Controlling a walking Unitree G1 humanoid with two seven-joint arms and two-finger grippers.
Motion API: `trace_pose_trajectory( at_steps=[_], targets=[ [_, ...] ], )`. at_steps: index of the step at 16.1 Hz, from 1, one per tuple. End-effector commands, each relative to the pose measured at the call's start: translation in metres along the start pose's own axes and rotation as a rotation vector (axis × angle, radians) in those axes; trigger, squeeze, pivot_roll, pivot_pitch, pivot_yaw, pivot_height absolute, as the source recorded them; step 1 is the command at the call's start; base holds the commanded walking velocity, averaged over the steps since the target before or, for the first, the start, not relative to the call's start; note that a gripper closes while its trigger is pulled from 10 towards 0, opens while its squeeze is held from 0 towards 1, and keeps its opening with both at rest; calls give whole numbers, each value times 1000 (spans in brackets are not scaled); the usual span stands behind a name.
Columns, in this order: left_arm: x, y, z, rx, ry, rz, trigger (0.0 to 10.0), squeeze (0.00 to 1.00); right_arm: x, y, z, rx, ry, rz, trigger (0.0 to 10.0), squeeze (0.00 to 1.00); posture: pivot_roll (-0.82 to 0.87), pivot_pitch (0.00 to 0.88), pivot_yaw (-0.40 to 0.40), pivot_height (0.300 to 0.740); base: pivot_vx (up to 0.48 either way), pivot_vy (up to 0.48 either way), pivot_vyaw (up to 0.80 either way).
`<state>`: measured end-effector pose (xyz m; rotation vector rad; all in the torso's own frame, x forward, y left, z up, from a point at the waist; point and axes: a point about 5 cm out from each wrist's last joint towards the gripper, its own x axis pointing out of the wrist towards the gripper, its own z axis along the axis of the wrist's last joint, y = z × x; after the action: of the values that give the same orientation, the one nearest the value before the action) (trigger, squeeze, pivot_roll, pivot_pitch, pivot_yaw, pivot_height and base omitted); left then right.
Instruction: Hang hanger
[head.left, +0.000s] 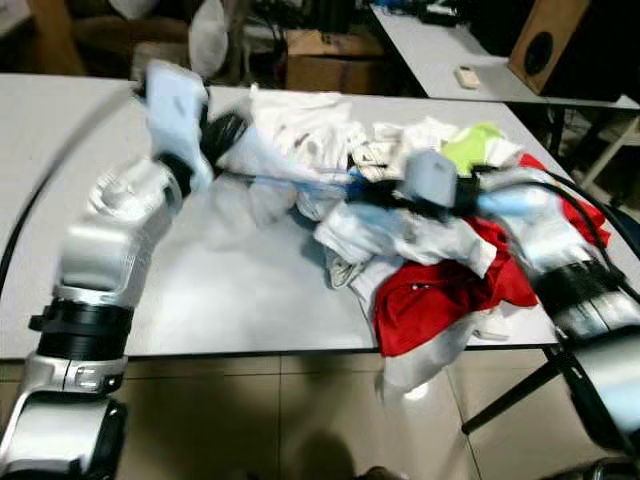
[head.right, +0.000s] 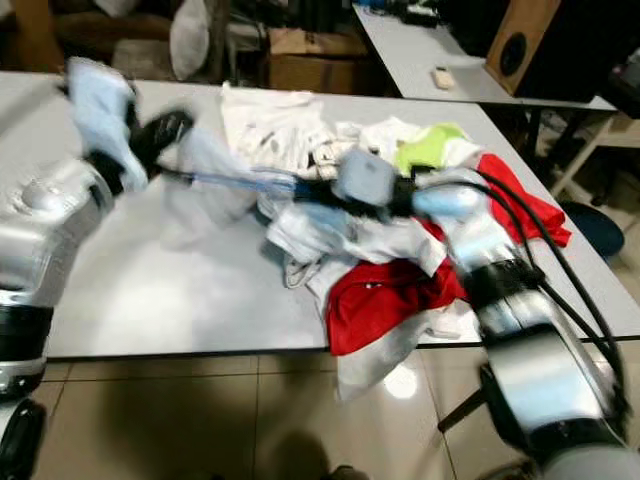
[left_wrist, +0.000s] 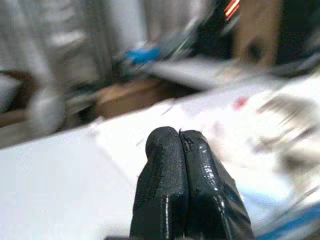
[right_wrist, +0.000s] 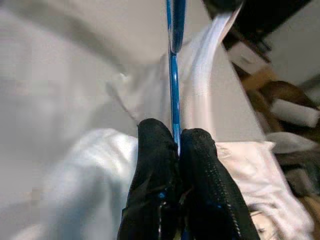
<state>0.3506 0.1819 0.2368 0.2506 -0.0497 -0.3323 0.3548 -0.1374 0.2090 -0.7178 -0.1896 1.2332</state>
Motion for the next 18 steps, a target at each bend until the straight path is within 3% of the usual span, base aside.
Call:
trace_pose_trajectory(
  at_steps=[1,2,3,4,5,6,7,10,12,15,17,18],
  targets=[
    [3,-5,-12,81,51,13,10000,0,-9,4,3,32,-12,47,10000,0,-129,0,-49,740,0,0,0],
    [3,-6,-22,98,95,6,10000,0,-13,5,3,41,-11,60,10000,0,-133,0,-45,740,0,0,0],
    [-1,-10,-49,172,224,-35,10000,0,-26,9,8,60,-10,94,10000,0,-134,0,-43,740,0,0,0],
    [-4,-11,-57,192,264,-57,10000,0,-30,9,11,63,-11,101,10000,0,-140,0,-35,740,0,0,0],
    [-9,-13,-70,218,322,-130,10000,263,-39,10,19,72,-11,117,10000,0,-140,0,-35,740,0,0,0],
    [-18,-18,-78,210,379,-264,10000,1000,-48,8,28,83,-17,128,10000,0,-143,0,-29,740,0,0,0],
    [-28,-22,-83,217,425,-379,10000,1000,-54,5,35,86,-21,134,10000,0,-143,0,-29,740,0,0,0],
    [-48,-10,-89,296,495,-526,10000,1000,-76,-11,53,94,-18,120,10000,0,-140,0,-32,740,0,0,0],
    [-57,-5,-77,229,462,-601,10000,1000,-90,-21,62,93,-11,70,10000,0,-140,0,-42,740,0,0,0],
    [-69,6,-42,56,270,-661,10000,1000,-107,-34,62,134,-12,-61,10000,0,-138,0,-50,740,0,0,0],
    [-71,15,-19,-69,95,-641,10000,1000,-108,-34,59,185,-9,-150,10000,0,-132,0,-59,740,0,0,0],
    [-63,29,-3,-157,-72,-499,10000,1000,-107,-33,57,224,-34,-255,10000,0,-124,0,-68,740,0,0,0]
  ],
)
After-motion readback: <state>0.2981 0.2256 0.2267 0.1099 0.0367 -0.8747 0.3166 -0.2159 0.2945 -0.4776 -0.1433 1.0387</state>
